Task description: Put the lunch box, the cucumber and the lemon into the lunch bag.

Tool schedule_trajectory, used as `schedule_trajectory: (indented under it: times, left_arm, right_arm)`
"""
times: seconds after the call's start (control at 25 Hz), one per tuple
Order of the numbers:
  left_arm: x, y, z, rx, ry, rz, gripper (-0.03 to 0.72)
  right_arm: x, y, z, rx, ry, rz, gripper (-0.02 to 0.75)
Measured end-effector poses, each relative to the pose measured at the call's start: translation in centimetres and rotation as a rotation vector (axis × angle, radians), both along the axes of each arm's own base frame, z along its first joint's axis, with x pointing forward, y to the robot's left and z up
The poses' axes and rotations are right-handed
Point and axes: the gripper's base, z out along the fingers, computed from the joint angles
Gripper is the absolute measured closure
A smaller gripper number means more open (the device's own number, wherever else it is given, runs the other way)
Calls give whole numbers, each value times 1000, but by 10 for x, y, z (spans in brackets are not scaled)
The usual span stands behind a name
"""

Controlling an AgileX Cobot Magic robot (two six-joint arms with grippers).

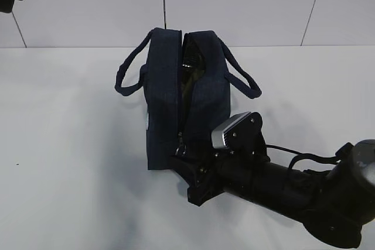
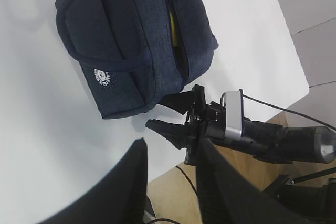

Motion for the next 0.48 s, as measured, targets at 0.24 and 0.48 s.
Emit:
schedule_trajectory:
  times: [0.24, 0.48]
  left_arm:
    - [0, 0, 0, 0, 0, 0, 461]
    - [0, 0, 0, 0, 0, 0, 461]
  right_arm:
    - [3, 2, -1, -29, 13, 5, 302]
    - [10, 9, 1, -52, -1, 40, 302]
